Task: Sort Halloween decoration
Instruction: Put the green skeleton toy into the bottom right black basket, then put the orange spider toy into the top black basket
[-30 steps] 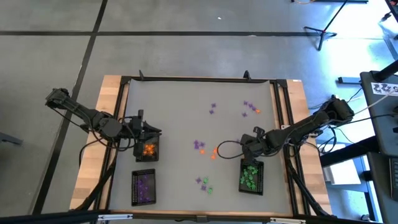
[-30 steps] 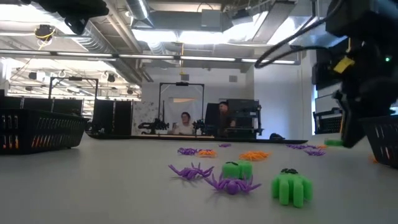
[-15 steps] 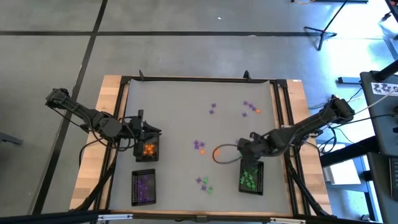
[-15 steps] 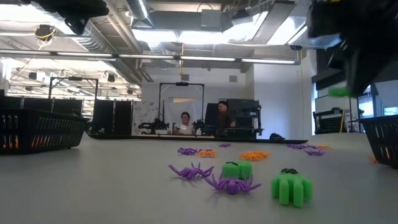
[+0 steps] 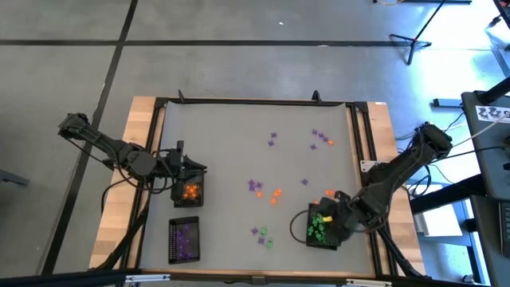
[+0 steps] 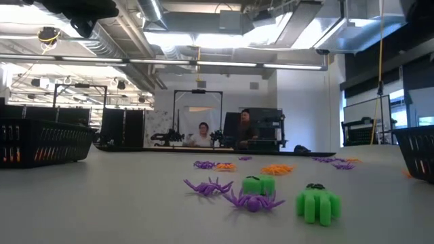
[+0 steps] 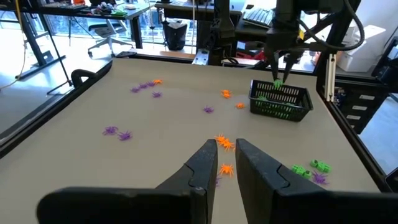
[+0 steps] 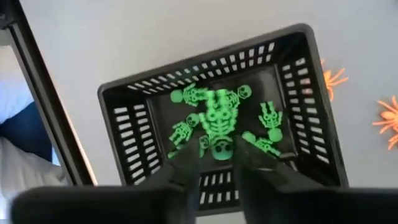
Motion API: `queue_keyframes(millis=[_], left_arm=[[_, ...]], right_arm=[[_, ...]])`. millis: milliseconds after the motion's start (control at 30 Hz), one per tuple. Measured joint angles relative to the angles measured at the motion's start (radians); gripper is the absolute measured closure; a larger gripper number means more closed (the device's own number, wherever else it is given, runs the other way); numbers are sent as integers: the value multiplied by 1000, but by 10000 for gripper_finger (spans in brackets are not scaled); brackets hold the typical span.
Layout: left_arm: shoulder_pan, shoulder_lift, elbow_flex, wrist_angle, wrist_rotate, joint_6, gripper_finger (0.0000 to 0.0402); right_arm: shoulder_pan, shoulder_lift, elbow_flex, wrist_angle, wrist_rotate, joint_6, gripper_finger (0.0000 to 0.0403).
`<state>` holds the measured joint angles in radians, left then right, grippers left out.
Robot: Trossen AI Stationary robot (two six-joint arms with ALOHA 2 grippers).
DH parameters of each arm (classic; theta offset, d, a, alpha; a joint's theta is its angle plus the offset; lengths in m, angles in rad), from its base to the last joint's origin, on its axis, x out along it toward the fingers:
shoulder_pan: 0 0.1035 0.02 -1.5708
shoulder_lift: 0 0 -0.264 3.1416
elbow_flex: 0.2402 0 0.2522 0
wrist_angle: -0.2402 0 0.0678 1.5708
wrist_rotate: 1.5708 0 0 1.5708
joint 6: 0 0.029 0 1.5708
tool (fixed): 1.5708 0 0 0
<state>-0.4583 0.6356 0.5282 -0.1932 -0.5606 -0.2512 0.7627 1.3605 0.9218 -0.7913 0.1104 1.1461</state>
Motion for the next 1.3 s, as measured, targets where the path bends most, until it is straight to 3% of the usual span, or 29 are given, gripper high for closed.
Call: queue_keyframes(millis=[200, 367, 633, 933, 1300], left_arm=[[0, 0, 0, 0, 0, 0, 350], [0, 0, 0, 0, 0, 0, 350], [0, 0, 0, 0, 0, 0, 350], [0, 0, 0, 1, 0, 0, 350], [0, 0, 0, 0, 0, 0, 350]], right_arm=[[8, 0, 0, -42, 57, 12, 222], [-27, 0, 0, -96, 62, -19, 188], [-195, -1, 0, -199, 91, -45, 201], [-426, 28, 0, -137, -78, -209, 214], [-462, 219, 0, -62, -232, -368, 214]])
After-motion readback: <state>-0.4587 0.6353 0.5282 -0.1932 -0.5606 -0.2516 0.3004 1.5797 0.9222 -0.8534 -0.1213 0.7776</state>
